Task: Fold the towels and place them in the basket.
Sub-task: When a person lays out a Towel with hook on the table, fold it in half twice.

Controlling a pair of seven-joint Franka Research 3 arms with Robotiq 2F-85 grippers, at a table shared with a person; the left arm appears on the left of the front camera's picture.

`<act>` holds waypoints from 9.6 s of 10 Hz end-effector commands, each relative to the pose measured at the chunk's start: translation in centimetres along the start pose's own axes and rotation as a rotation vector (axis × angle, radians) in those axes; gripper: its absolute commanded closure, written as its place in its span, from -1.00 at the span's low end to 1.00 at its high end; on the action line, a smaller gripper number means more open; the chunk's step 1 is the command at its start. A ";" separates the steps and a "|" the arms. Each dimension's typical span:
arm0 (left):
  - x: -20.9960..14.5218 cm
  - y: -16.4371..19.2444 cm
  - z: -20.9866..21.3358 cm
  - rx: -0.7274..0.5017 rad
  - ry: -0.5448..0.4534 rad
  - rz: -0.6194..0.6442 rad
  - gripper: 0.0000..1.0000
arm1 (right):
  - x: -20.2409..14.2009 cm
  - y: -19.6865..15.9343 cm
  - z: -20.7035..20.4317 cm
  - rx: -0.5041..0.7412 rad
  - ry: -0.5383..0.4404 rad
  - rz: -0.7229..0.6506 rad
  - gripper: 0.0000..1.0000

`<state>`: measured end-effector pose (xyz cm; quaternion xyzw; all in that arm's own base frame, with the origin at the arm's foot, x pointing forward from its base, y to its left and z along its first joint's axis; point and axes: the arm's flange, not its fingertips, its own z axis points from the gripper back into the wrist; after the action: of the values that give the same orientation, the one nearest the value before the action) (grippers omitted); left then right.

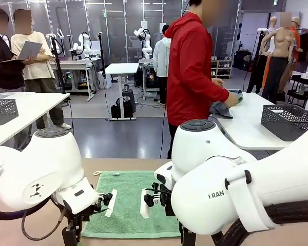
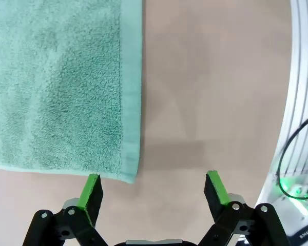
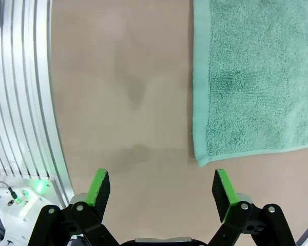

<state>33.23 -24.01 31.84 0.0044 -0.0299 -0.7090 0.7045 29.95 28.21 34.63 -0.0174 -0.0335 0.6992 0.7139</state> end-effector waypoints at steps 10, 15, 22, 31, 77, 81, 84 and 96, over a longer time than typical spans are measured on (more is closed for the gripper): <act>0.1 0.6 -2.1 0.030 -0.030 -0.061 -1.00 | -1.1 -3.9 -4.3 -0.015 -0.019 0.021 -1.00; -0.4 1.4 -2.8 0.063 -0.037 -0.060 -1.00 | -1.4 -4.6 -5.6 -0.006 -0.020 0.020 -1.00; -0.3 1.8 -3.0 0.106 -0.025 -0.059 -0.84 | -1.3 -5.0 -6.2 -0.017 -0.023 0.035 -0.60; -0.1 2.1 -2.7 0.107 0.010 -0.063 0.67 | -1.3 -5.2 -5.9 -0.018 -0.027 0.023 0.28; -1.4 23.1 0.8 0.231 0.004 0.086 0.92 | 0.4 -26.4 -2.3 -0.174 -0.047 0.031 0.97; -1.0 24.1 0.0 0.268 -0.023 0.057 0.53 | 0.2 -26.9 -2.9 -0.206 -0.069 0.033 0.58; -1.3 24.7 -0.4 0.367 -0.030 0.039 0.47 | -0.3 -27.3 -3.1 -0.260 -0.131 0.070 0.51; -8.5 23.0 11.9 0.098 -0.170 0.037 -0.79 | -3.5 -23.1 9.8 0.079 -0.060 -0.949 -0.28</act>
<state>55.84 -15.49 44.63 -0.0006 -0.1175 -0.6863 0.7177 51.73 23.08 46.52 0.0255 -0.0189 0.4329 0.9009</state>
